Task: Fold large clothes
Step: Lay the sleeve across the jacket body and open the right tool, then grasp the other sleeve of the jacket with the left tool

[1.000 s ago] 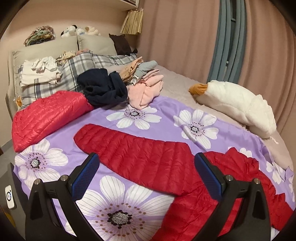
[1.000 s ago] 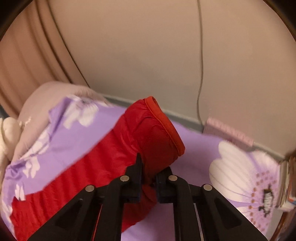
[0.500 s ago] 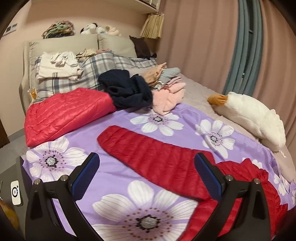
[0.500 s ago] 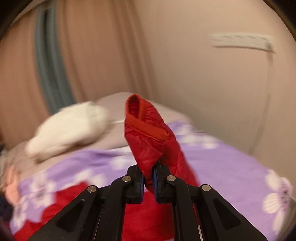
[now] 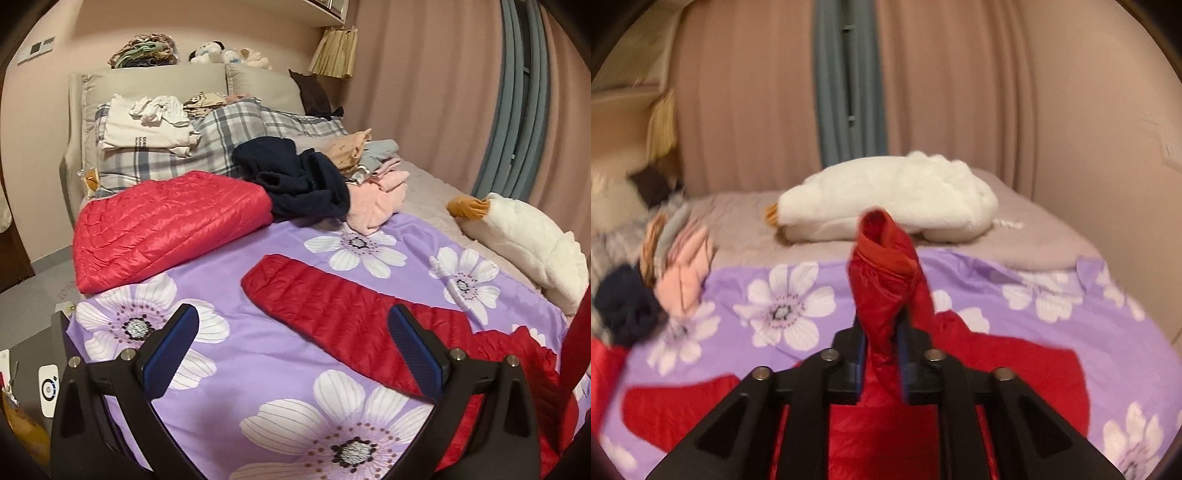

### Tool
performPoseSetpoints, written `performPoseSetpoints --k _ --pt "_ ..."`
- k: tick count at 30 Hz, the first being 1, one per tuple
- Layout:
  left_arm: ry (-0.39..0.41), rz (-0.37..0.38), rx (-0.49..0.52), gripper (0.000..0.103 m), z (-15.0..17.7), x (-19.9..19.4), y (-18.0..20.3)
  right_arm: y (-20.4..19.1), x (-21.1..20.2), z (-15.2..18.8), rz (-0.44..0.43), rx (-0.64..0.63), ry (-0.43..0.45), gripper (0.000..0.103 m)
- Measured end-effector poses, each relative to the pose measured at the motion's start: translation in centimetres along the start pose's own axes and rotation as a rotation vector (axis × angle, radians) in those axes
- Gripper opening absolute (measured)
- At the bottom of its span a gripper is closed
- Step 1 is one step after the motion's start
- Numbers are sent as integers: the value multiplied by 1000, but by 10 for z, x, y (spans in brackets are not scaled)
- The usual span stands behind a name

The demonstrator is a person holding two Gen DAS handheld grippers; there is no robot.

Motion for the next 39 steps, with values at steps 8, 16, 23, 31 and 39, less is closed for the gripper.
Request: performPoseSetpoints --k 8,16,23,31,39 --pt "-26 66 13 102 6 -3 20 -7 -6 5 -7 -46 34 75" --pt "-34 81 56 103 21 0 84 84 -5 14 144 99 27 75" --pt "-67 128 185 102 54 13 160 192 -2 64 307 234 -41 75" --pt "-168 219 247 102 88 38 219 280 7 127 444 331 -158 75" --pt "-368 421 255 102 109 83 278 321 9 156 472 389 -189 75"
Point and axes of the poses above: each gripper's, at about its wrist camera, not at the fingertips, and x roughly the way its jaws point, y to its right, z to its underside, the point moved 3 cm from there along x, roughly the way its jaws point, and after that the axes turned 14 degrees about -y, right-handed, at the moved point
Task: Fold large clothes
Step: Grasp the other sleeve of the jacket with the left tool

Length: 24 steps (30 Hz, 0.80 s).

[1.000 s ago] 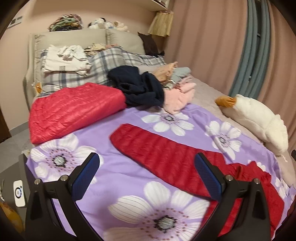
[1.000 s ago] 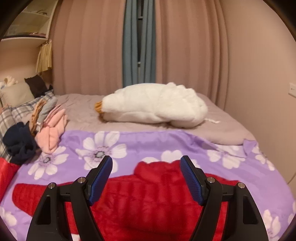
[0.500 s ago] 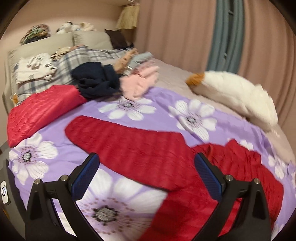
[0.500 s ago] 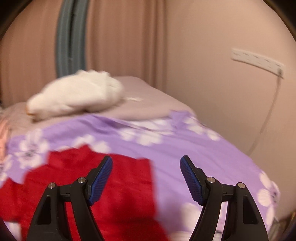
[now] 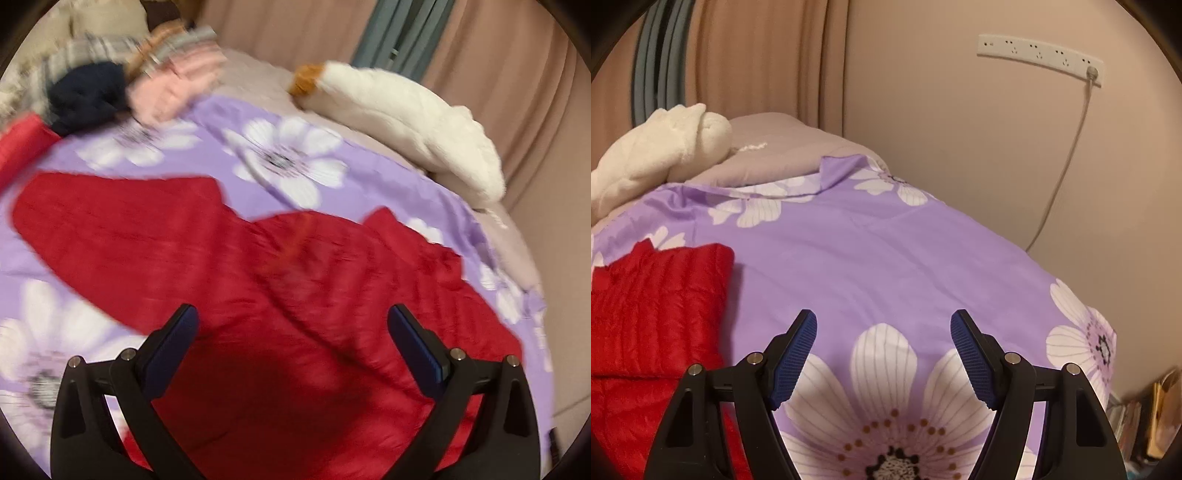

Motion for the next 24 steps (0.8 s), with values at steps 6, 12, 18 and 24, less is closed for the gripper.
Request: performPoseSetpoints --k 6,12,18,24 --pt "-269 156 -89 83 -5 85 6 6 8 2 -8 10 -10 75" --pt "-81 -39 -33 17 -20 61 4 5 5 4 12 -15 -6 75" --pt "124 -237 -5 13 -32 11 -17 -22 -12 -5 -40 -60 46 75" --pt "57 -294 0 20 -28 17 -51 -64 -23 -7 -88 -143 65 75"
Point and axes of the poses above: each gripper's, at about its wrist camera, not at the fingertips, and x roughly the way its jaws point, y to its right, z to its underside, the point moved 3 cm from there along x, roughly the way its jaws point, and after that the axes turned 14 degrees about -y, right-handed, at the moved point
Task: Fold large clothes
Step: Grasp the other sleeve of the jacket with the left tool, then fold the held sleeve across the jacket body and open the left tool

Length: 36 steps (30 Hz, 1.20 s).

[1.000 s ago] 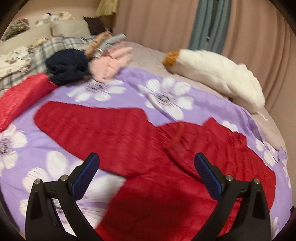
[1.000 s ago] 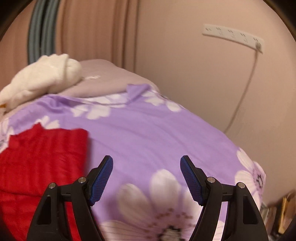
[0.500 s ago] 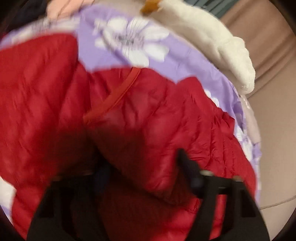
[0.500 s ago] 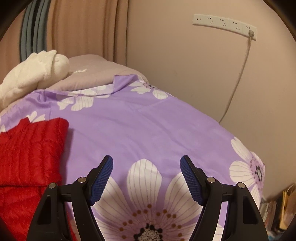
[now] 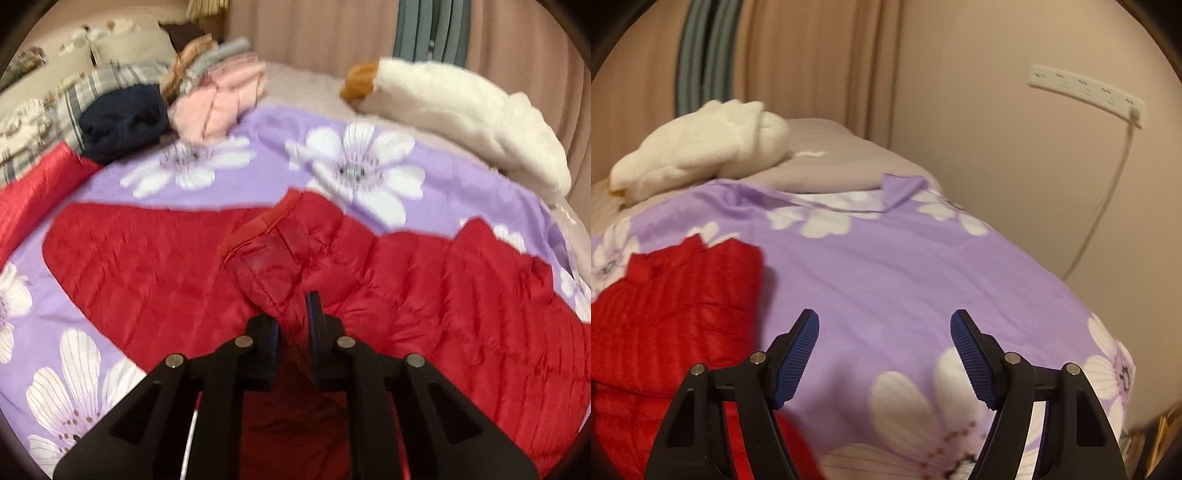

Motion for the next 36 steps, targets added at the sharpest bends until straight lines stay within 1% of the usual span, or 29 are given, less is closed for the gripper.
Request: performPoseSetpoints --k 1,2,3,4,5,6,7,8,9,10,11,12,13,14,15,16,17,18,20,21,22,23,24,26,28,30,33,35,36 --pt "-10 18 -20 22 2 -1 -7 -6 -1 0 0 -15 0 75" --pt "-18 29 -45 33 2 -3 -12 -13 -2 -1 7 -40 -1 75" --pt "-18 22 -76 46 0 -9 -20 -17 -3 -2 13 -56 0 75" --pt "-6 12 -98 55 -2 -14 -23 -21 -6 -4 16 -71 4 75" --pt "26 4 -133 72 -4 -26 -29 -25 -9 -7 13 -79 12 75" --pt "77 21 -161 75 -7 -40 -35 -27 -14 -10 2 -80 22 75" --pt "135 55 -163 74 -10 -52 -36 -30 -18 -14 -14 -76 29 75" --pt "175 80 -138 72 -14 -62 -34 -32 -22 -19 -38 -68 34 75" --pt "213 97 -82 61 -17 -73 -27 -36 -25 -25 -64 -57 36 74" --pt "229 101 -45 55 -18 -78 -21 -41 -28 -30 -87 -47 35 58" --pt "237 86 -3 41 -20 -79 -11 -47 -28 -36 -107 -44 23 36" --pt "220 74 36 27 -21 -74 1 -58 -23 -43 -149 -48 -2 27" --pt "191 84 52 21 -20 -68 7 -66 -18 -46 -197 -44 -22 17" --pt "152 109 62 16 -18 -58 11 -76 -7 -49 -252 -35 -60 13" --pt "103 136 67 15 -15 -43 15 -84 5 -49 -288 -26 -97 11" --pt "74 122 66 14 -11 -30 18 -93 17 -47 -315 -22 -133 10" --pt "49 76 69 14 -4 -17 22 -102 31 -43 -323 -26 -160 10" --pt "24 -2 90 14 3 2 25 -110 47 -37 -292 -33 -193 10" --pt "-10 -85 148 15 14 36 28 -122 76 -20 -213 -65 -249 10" --pt "-40 -92 159 14 18 48 28 -128 94 -8 -207 -93 -291 10" --pt "-36 -95 159 14 18 48 28 -133 107 4 -210 -112 -315 9" --pt "-22 -100 159 14 15 44 30 -136 112 11 -197 -125 -291 8" --pt "-24 -107 162 14 17 45 30 -139 109 15 -168 -137 -257 8" --pt "-24 -110 163 14 19 46 30 -152 105 17 -87 -188 -241 8" --pt "-23 -103 159 14 20 45 28 -158 103 20 -44 -217 -234 8" --pt "-28 -79 145 14 19 44 24 -159 101 22 -32 -223 -229 8" --pt "-40 -68 138 13 16 40 21 -161 92 26 -7 -236 -224 8" --pt "-14 -78 126 12 15 27 16 -158 77 29 12 -240 -215 8" --pt "15 -76 103 12 15 15 8 -153 67 27 5 -228 -208 8"
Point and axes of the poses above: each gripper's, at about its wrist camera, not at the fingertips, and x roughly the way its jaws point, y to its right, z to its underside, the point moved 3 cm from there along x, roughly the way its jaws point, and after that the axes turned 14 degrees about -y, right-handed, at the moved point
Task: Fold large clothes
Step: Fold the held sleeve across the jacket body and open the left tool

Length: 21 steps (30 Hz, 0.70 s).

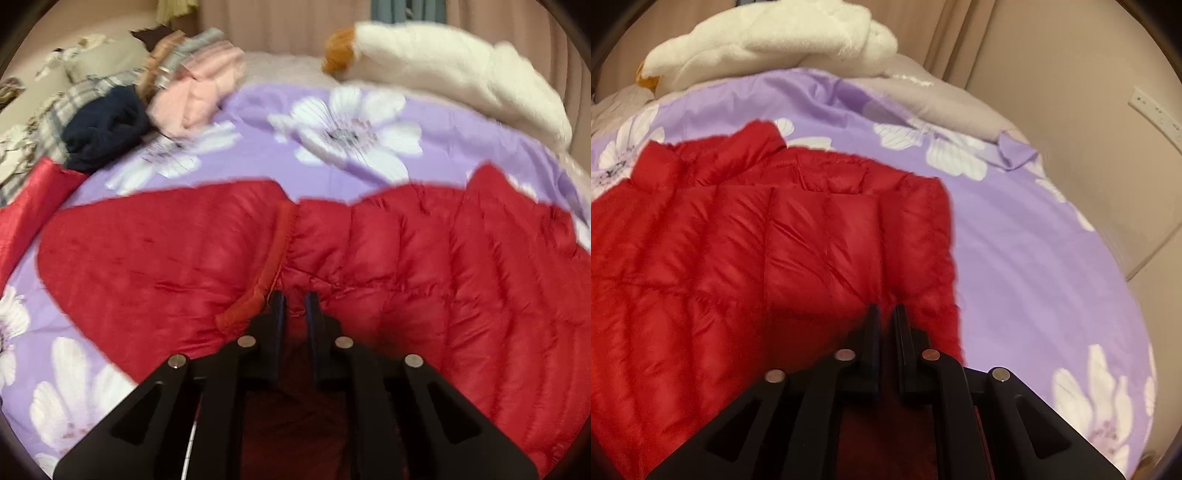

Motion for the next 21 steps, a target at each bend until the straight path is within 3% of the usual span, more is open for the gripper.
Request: performPoseSetpoints --k 4,10,14,17,21 --pt "16 48 -67 12 -5 -31 -29 33 -41 -1 -48 65 39 8" --pt "123 -14 -91 13 -15 -85 -92 94 -97 -3 -200 168 89 8" --pt "121 -8 -191 19 -16 -97 -157 135 -123 6 -273 224 98 8" --pt "47 -66 -279 46 -17 -79 -208 153 -135 11 -294 241 105 8" --pt "-117 76 -500 53 -5 -32 -275 163 -155 16 -316 240 149 8"
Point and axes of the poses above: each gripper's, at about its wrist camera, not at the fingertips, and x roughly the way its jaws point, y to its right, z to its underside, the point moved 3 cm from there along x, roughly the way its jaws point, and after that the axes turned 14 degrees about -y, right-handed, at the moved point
